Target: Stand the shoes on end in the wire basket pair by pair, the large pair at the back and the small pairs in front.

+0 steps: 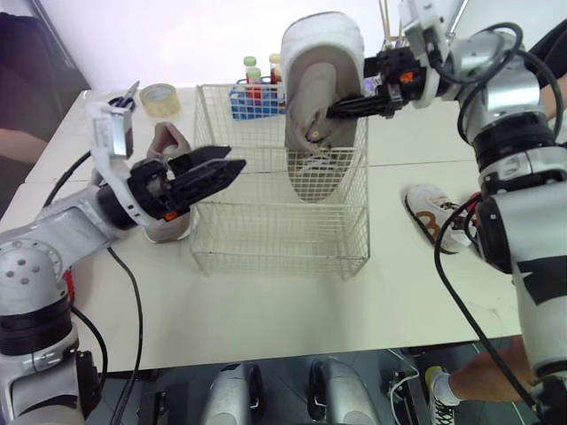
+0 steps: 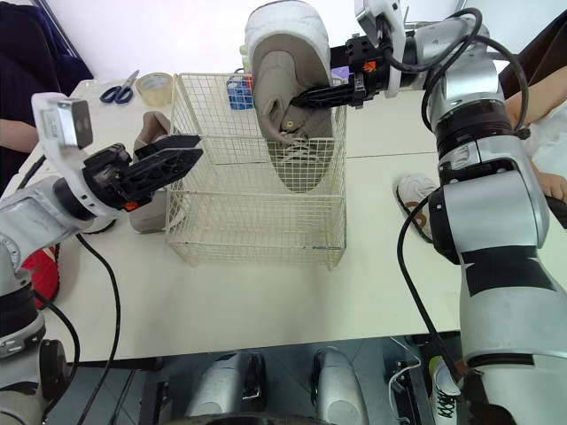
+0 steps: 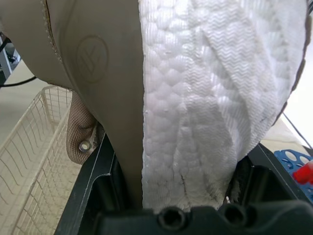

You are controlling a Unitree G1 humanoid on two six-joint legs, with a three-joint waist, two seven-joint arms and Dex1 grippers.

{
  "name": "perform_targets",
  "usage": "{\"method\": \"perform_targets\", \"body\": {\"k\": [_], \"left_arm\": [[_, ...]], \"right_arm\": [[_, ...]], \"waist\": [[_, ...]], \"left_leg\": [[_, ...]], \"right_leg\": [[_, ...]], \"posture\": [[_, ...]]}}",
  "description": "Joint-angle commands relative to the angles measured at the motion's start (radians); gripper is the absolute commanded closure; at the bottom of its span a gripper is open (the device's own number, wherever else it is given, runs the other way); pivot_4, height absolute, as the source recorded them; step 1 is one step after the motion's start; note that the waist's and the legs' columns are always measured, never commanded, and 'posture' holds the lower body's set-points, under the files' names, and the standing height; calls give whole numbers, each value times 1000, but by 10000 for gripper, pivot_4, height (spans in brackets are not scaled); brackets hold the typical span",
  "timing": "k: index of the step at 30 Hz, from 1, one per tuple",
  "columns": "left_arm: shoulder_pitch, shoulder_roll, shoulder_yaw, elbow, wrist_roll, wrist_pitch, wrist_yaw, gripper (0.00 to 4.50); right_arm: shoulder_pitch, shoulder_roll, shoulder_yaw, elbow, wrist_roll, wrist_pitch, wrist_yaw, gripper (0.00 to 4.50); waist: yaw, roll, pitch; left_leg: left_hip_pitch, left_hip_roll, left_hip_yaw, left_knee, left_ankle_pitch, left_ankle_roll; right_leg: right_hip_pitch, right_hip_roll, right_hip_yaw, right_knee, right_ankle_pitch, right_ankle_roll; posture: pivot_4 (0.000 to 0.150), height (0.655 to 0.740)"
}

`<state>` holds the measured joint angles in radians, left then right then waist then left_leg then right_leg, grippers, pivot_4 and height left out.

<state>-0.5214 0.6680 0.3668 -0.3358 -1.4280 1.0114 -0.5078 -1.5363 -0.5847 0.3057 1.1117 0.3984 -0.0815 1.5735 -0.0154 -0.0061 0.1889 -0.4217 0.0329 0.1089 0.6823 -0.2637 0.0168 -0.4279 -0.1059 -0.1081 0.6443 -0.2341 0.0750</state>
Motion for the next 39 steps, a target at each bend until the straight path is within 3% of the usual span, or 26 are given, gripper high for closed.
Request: {"method": "perform_targets", "body": {"k": [1, 7, 12, 30, 39], "left_arm": [[-25, 14, 0, -13, -15, -25, -2, 560], [-38, 14, -9, -7, -7, -26, -9, 560], [-43, 13, -15, -2, 0, -29, -14, 0], [-45, -5, -46, 12, 17, -61, -37, 0], [-58, -3, -66, 32, 44, -68, -75, 0]], "right_arm": [[59, 25, 63, 16, -70, -5, 41, 24414], [54, 29, 62, 47, -107, -15, 41, 24414], [33, 27, 44, 61, -131, -18, 41, 481], [-65, -85, -27, -16, -151, 8, 41, 123], [-161, -184, -102, 17, -249, -11, 39, 123]], "waist": [[0, 0, 0], [0, 0, 0], [-3, -1, -1], [0, 2, 2], [2, 2, 2]], "left_leg": [[1, 0, 0, 0, 0, 0], [2, 0, 0, 0, 0, 0], [3, 0, 0, 0, 0, 0], [-2, 0, -1, 0, 1, -1], [-3, 0, -1, 0, 1, -1]], "right_leg": [[1, 0, 0, 0, 0, 0], [2, 0, 0, 0, 0, 0], [3, 0, 0, 0, 0, 0], [-1, 0, -1, 0, 0, 0], [-2, 0, -1, 0, 0, 0]], "posture": [[1500, 7400], [1500, 7400], [1500, 7400], [1500, 7400], [1500, 7400]]}}
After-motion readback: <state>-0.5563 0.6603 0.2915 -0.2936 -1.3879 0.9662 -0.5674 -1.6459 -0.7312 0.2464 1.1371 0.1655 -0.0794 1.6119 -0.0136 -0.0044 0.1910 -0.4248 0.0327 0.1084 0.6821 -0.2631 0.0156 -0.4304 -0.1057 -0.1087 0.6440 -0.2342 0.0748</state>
